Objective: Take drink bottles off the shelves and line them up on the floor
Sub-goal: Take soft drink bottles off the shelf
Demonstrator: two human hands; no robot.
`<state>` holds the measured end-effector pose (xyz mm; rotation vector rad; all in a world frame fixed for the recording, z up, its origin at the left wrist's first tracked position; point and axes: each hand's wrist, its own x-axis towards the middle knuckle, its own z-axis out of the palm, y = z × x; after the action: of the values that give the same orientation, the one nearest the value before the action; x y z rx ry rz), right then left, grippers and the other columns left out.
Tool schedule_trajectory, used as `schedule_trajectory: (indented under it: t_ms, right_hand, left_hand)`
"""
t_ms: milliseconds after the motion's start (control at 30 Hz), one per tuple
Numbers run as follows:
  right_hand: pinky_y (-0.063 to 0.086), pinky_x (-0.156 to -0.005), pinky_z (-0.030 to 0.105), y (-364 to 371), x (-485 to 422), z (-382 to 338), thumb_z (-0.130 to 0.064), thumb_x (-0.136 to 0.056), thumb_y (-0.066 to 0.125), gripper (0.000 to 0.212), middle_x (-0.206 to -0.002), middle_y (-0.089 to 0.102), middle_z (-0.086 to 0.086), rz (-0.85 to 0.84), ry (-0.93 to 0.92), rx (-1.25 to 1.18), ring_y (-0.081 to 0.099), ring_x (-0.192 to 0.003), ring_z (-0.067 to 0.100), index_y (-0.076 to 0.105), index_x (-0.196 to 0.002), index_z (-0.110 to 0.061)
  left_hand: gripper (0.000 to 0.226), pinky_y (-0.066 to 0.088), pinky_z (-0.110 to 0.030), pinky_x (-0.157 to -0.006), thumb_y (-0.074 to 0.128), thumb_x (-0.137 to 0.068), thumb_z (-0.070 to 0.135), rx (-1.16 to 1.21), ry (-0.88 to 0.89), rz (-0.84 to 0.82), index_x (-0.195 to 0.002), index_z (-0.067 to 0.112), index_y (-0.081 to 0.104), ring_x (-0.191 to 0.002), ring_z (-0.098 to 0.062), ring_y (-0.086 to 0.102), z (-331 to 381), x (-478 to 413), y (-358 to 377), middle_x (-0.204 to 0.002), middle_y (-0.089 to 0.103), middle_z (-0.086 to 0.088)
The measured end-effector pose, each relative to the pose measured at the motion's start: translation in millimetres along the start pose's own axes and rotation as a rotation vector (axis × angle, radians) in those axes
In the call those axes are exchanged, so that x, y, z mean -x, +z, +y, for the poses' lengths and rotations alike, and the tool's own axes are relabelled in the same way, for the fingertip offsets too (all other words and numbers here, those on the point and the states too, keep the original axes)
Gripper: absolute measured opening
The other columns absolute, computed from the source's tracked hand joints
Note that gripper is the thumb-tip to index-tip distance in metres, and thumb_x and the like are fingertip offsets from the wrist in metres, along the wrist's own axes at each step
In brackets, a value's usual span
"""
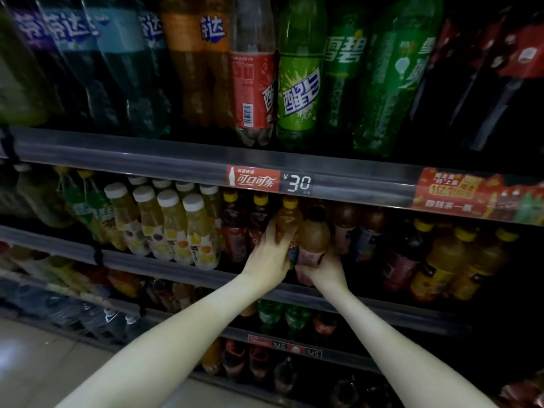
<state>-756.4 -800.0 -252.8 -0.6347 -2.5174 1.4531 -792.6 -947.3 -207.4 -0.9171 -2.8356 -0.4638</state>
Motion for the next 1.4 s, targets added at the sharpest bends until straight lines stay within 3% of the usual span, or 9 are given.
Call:
schedule_trajectory:
  t_ms: [300, 433, 567, 800, 933, 1000, 1100, 1200, 1400]
  right_hand:
    - [0.040, -0.099, 0.036, 2.7, 23.3, 6.4, -0.018, -0.083, 0.073, 0.079, -0.141, 0.039, 0.015, 0.074, 0.083, 0.039, 0.041, -0.130, 0.032, 0.024, -0.143, -0.003]
    - [0.040, -0.097, 0.037, 7.7, 54.9, 17.3, -0.016, -0.084, 0.071, 0.073, -0.139, 0.036, 0.016, 0.137, -0.066, 0.165, 0.034, -0.130, 0.029, 0.026, -0.141, -0.006]
    - [0.036, -0.104, 0.036, 16.2, 44.0, 2.9, -0.017, -0.078, 0.078, 0.091, -0.143, 0.035, 0.014, 0.102, -0.046, -0.005, 0.034, -0.134, 0.029, 0.019, -0.146, -0.007]
    - [0.040, -0.069, 0.031, 10.1, -0.8, 6.6, -0.021, -0.082, 0.071, 0.052, -0.103, 0.057, 0.017, 0.048, 0.004, -0.010, 0.057, -0.088, 0.028, 0.042, -0.118, 0.003]
    - [0.044, -0.081, 0.032, 8.8, -6.4, 7.6, -0.018, -0.081, 0.071, 0.061, -0.111, 0.054, 0.012, -0.004, 0.027, -0.028, 0.056, -0.108, 0.032, 0.040, -0.130, 0.001]
    - [0.042, -0.099, 0.040, 15.4, 10.1, -0.1, -0.013, -0.078, 0.076, 0.076, -0.130, 0.048, 0.019, 0.109, 0.045, -0.019, 0.046, -0.123, 0.033, 0.032, -0.138, 0.002]
    - [0.037, -0.098, 0.049, 40.2, 53.3, -15.7, -0.011, -0.075, 0.079, 0.080, -0.132, 0.042, 0.027, 0.302, 0.001, 0.105, 0.039, -0.122, 0.042, 0.031, -0.137, 0.007]
    - [0.036, -0.095, 0.036, 88.7, 93.6, -32.6, -0.010, -0.079, 0.074, 0.068, -0.130, 0.043, 0.019, 0.102, -0.148, 0.080, 0.041, -0.119, 0.032, 0.035, -0.134, 0.001]
    - [0.032, -0.108, 0.027, 237.6, 131.1, -103.6, -0.021, -0.092, 0.060, 0.061, -0.143, 0.037, 0.004, -0.537, -0.467, 0.263, 0.035, -0.134, 0.017, 0.030, -0.145, -0.014]
  left_hand:
    - [0.067, 0.046, -0.036, -0.092, 0.048, -0.096, 0.023, 0.097, -0.063, -0.049, -0.151, 0.026, 0.009, -0.134, -0.035, 0.029, 0.3, 32.1, 6.6, -0.156, 0.005, -0.012]
    - [0.071, 0.045, -0.026, -0.070, 0.047, -0.098, 0.025, 0.185, -0.184, -0.053, -0.152, 0.031, 0.002, -0.135, -0.032, 0.030, -2.5, 67.7, 3.2, -0.159, 0.000, -0.005]
    - [0.072, 0.038, -0.021, -0.064, 0.047, -0.098, 0.021, 0.189, -0.271, -0.074, -0.152, 0.032, 0.001, -0.134, -0.030, 0.033, -17.5, 95.5, 0.3, -0.160, -0.004, -0.003]
    - [0.072, 0.030, -0.014, -0.055, 0.046, -0.098, 0.018, 0.222, -0.307, -0.073, -0.153, 0.031, 0.001, -0.129, -0.030, 0.039, -29.0, 101.6, 2.5, -0.160, -0.005, -0.003]
    - [0.069, 0.028, -0.012, -0.050, 0.046, -0.099, 0.022, 0.208, -0.291, -0.064, -0.152, 0.029, 0.004, -0.124, -0.029, 0.043, -35.9, 103.2, 2.2, -0.159, -0.002, -0.003]
    - [0.067, 0.028, -0.012, -0.049, 0.045, -0.099, 0.024, 0.195, -0.303, -0.050, -0.152, 0.029, 0.005, -0.121, -0.028, 0.045, -43.2, 104.9, 2.3, -0.159, 0.002, -0.002]
    - [0.064, 0.045, -0.019, -0.062, 0.044, -0.100, 0.028, 0.190, -0.362, -0.004, -0.152, 0.028, 0.008, -0.128, -0.027, 0.041, -58.5, 112.7, 0.1, -0.158, 0.011, -0.003]
    - [0.061, 0.049, -0.030, -0.085, 0.043, -0.099, 0.030, 0.181, -0.418, 0.010, -0.152, 0.024, 0.013, -0.133, -0.026, 0.036, -86.9, 131.5, -4.3, -0.155, 0.022, -0.005]
    - [0.059, 0.049, -0.037, -0.088, 0.044, -0.097, 0.030, 0.183, -0.609, -0.015, -0.150, 0.023, 0.021, -0.120, -0.025, 0.049, -205.4, 210.5, -26.9, -0.143, 0.040, -0.004]
